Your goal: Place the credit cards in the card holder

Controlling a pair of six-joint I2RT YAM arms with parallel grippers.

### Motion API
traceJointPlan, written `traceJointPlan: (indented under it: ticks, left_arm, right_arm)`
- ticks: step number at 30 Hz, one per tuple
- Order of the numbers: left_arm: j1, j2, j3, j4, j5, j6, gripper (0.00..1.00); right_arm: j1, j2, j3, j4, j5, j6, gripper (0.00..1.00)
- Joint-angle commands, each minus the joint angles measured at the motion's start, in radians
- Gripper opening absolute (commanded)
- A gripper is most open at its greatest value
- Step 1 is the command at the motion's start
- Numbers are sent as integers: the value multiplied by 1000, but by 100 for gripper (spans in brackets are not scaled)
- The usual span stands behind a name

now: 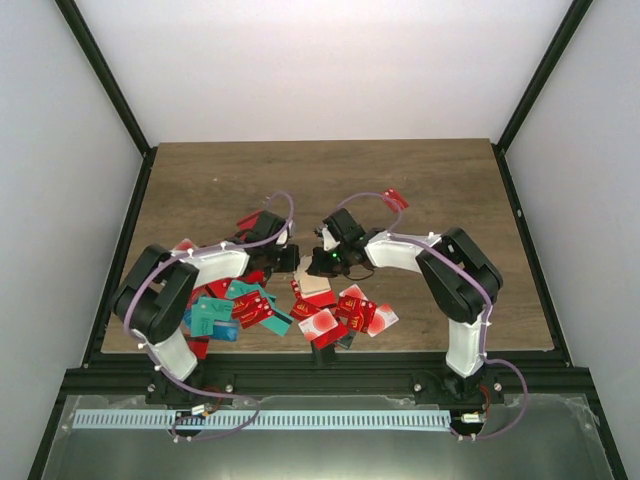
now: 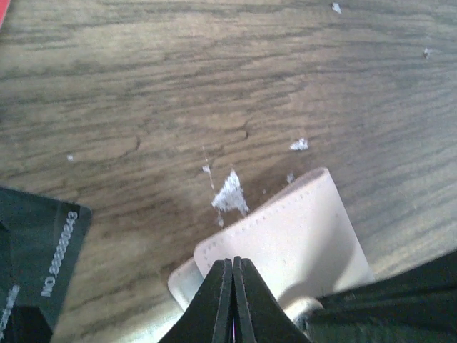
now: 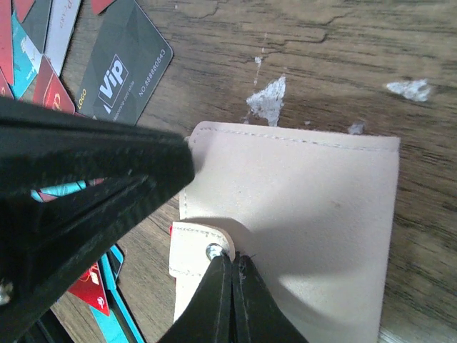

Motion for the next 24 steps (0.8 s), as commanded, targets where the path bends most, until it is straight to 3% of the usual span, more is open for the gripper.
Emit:
traceJointPlan:
  ticks: [1,14,24]
  left_arm:
    - [-10,-70,-31,-6,32,32,4]
    - [-32,-128,-85,54,114,47,4]
    - [-96,64,-43,38,64,39,4]
  right_arm:
    - [-6,104,-26,-132,145,-5,1]
    - [-8,112,-39,-129,123,1,1]
    - [-14,109,-52,-112,109,2,1]
